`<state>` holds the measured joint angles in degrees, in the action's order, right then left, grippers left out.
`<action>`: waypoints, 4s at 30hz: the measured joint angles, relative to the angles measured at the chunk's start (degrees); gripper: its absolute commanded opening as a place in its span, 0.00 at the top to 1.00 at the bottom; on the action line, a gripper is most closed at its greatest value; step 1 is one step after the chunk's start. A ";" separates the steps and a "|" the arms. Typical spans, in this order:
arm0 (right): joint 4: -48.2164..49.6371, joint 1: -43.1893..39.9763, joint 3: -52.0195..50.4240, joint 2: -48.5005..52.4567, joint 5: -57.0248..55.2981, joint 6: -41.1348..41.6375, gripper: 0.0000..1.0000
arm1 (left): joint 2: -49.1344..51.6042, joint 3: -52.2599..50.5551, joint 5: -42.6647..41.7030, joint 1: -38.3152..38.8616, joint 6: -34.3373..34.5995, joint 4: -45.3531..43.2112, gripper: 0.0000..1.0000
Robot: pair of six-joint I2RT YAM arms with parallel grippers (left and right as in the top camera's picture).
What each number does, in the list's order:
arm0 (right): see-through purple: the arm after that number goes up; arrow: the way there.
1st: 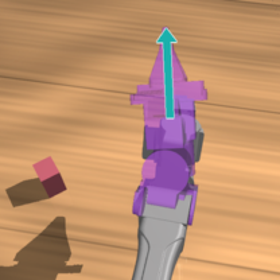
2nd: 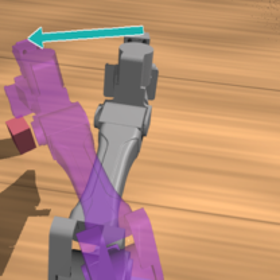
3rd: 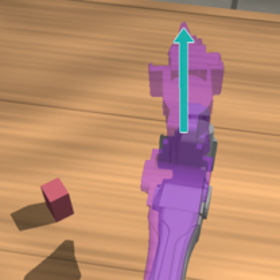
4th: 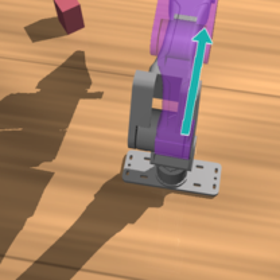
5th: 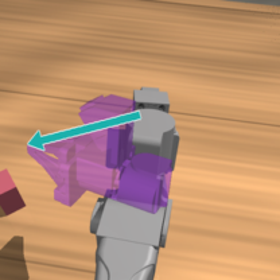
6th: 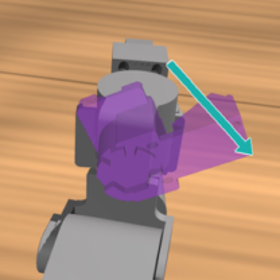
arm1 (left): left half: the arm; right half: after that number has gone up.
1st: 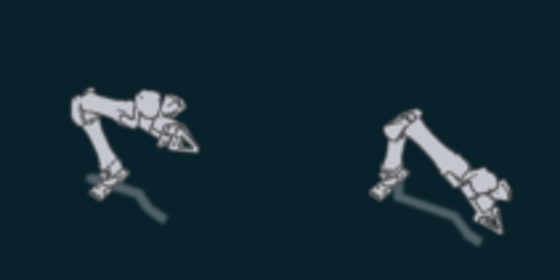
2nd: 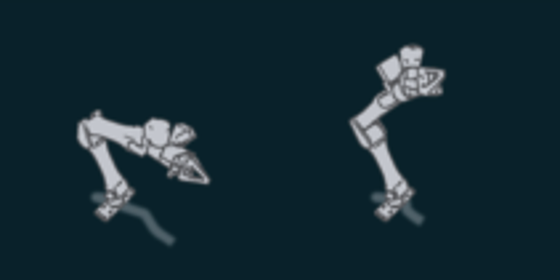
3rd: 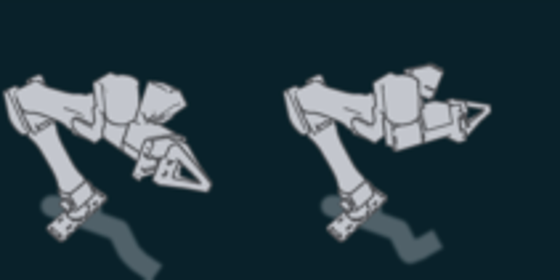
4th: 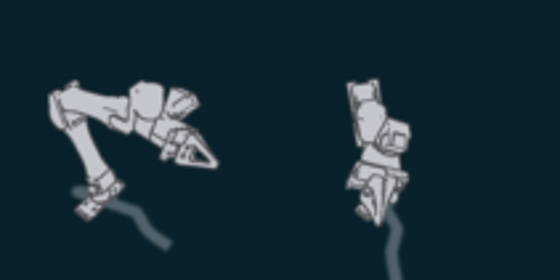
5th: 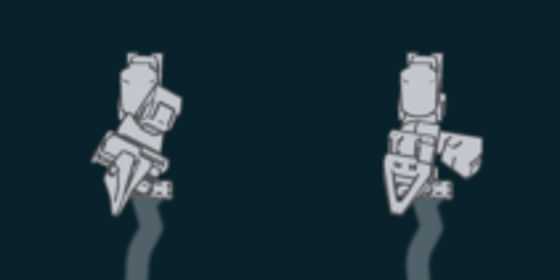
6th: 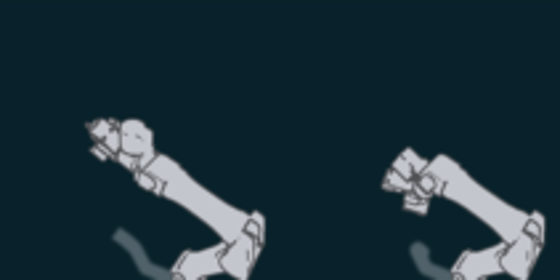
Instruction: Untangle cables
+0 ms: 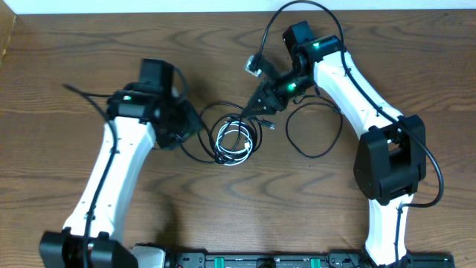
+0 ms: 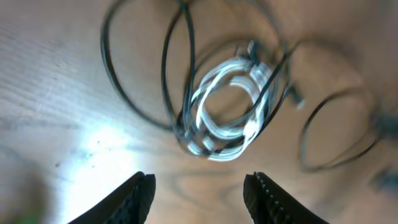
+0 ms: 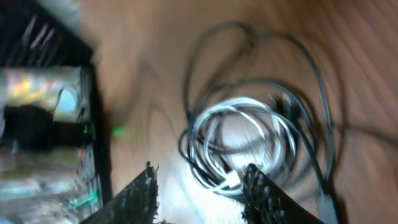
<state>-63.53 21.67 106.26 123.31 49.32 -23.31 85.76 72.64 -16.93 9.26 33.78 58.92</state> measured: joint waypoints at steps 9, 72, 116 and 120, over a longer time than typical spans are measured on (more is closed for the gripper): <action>-0.13 -0.22 0.00 0.00 -25.42 26.77 0.42 | 10.58 -0.02 0.52 12.13 -19.43 7.08 0.48; 5.29 -18.01 -11.21 0.00 -40.06 36.17 0.46 | 16.39 -10.38 15.74 27.61 -31.10 -25.99 0.69; 10.25 -14.25 -11.34 0.00 5.70 26.12 0.39 | -11.61 -9.57 15.65 17.57 -23.30 -28.30 0.92; 13.70 -8.74 -11.41 0.00 9.14 29.09 0.41 | -15.45 -9.57 15.56 13.99 -16.94 -29.73 0.92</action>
<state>-49.82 12.93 94.85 123.31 58.46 5.78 70.30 63.07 -1.37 23.24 16.84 29.19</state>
